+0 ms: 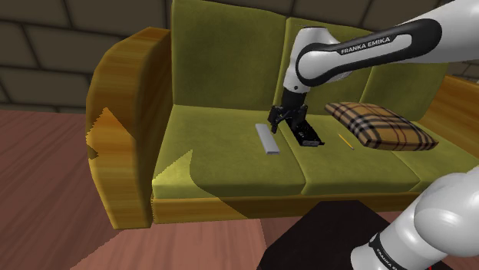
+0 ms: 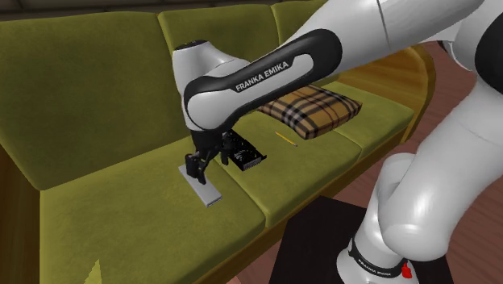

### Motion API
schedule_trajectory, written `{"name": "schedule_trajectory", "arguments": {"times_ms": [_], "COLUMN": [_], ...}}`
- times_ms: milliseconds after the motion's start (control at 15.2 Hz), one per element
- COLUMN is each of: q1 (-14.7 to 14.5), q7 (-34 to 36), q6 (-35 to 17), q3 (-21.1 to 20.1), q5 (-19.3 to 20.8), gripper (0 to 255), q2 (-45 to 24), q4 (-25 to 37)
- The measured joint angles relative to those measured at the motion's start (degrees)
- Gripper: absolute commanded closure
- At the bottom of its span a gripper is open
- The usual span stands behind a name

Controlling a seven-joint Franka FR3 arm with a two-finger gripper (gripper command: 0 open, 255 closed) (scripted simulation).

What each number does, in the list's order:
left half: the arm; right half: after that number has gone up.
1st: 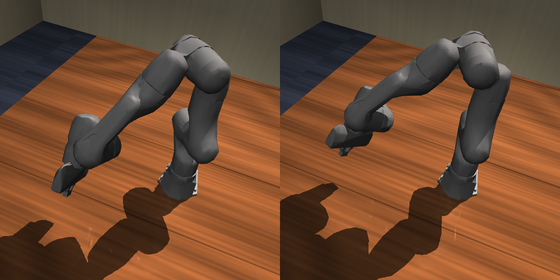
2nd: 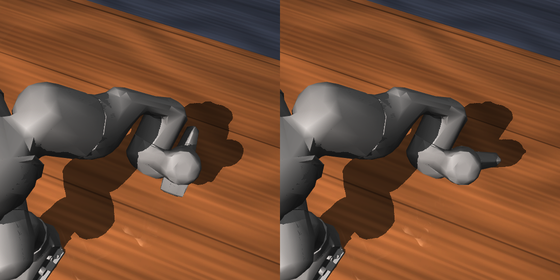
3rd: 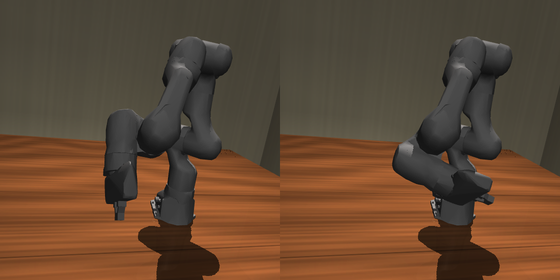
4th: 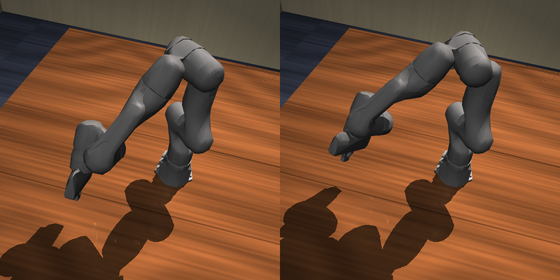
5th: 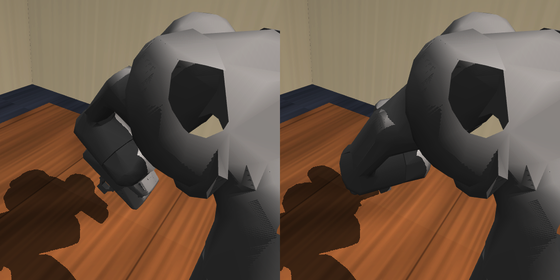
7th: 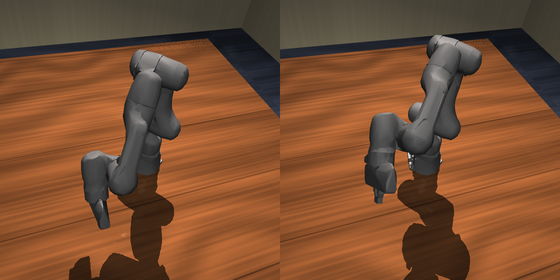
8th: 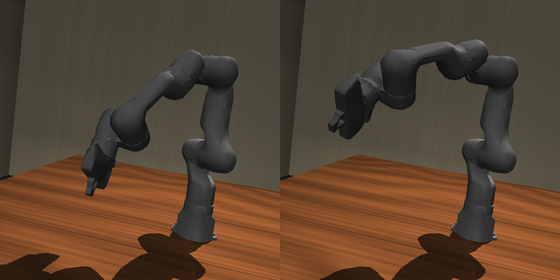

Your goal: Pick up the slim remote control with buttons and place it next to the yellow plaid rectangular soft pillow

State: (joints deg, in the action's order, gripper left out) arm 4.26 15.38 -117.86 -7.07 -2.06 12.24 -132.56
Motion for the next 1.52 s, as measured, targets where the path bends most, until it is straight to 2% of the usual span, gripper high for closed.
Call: {"name": "schedule_trajectory", "arguments": {"times_ms": [528,1056,1452,1518], "q1": [1.64,1.68,1.68,1.68], "q7": [5.65,6.58,6.62,6.62], "q6": [-7.03,-12.91,-13.33,-13.33], "q3": [0.6,0.85,0.87,0.87], "q5": [4.33,5.29,5.34,5.34], "gripper": [0,0,0,255], "q2": [-16.27,-20.34,-20.63,-20.63], "q4": [10.79,9.09,8.99,8.99]}}
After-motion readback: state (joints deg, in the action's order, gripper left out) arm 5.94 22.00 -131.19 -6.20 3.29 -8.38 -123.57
